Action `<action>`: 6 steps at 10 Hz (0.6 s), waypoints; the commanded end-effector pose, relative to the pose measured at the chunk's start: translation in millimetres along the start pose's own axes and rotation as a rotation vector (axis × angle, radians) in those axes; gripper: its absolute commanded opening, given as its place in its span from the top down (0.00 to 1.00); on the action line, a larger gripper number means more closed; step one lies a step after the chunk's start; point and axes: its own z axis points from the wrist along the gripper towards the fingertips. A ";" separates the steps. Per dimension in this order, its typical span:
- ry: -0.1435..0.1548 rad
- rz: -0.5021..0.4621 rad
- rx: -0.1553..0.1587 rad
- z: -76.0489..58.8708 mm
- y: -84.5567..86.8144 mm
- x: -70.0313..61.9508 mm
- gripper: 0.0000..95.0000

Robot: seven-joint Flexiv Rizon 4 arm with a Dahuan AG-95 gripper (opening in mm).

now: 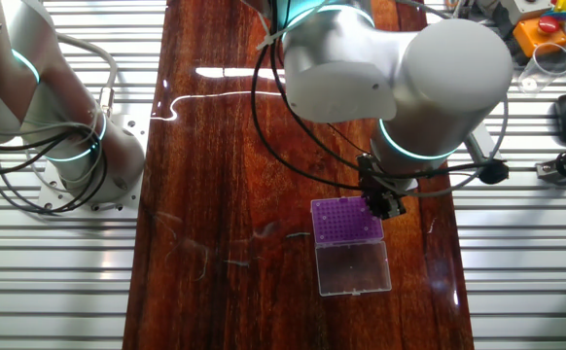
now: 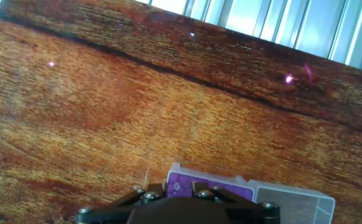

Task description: Transfer all small pipette tips from one holder to another

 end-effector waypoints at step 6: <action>-0.001 -0.021 -0.007 -12.4 1.2 1.4 1.00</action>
